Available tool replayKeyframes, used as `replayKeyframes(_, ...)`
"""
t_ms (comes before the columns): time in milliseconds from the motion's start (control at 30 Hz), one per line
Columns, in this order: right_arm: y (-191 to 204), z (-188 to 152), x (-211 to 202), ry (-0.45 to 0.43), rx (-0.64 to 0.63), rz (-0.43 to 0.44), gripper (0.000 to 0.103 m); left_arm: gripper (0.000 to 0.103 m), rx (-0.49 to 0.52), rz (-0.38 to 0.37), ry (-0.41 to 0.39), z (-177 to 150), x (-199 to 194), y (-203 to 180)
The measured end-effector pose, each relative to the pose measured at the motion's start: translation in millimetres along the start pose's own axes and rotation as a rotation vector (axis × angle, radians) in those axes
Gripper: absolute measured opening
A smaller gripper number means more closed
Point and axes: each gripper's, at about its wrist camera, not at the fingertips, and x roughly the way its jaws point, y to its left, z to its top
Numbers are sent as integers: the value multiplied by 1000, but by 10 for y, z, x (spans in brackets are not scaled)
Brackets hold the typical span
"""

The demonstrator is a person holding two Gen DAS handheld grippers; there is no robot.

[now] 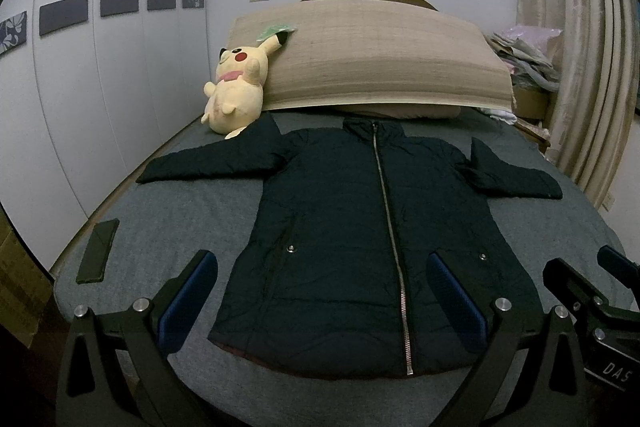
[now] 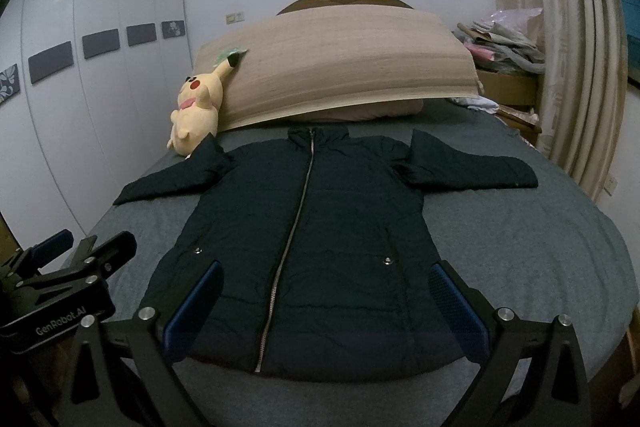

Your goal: Fold large clothes

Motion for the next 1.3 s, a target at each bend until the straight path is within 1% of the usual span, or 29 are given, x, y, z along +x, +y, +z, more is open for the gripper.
replayKeyframes(700,1,-27,21,5,-2,3,103,103,4,-2,-2,-18,24,-9)
replayKeyframes(900,-18,-57,113,26,-1,6,103,103,11,-1,17,-33,120,-17)
replayKeyframes(1000,-63,-109,231,59,7,29,103,103,3,13,45,-87,275,18)
replayKeyframes(1100,-173,-207,434,121,37,29,103,103,-10,27,153,-237,649,105)
replayKeyframes(1200,-377,-308,658,174,79,20,103,103,-11,46,218,-345,928,163)
replayKeyframes(1300,-650,-332,852,212,137,23,103,103,0,57,253,-371,1125,159)
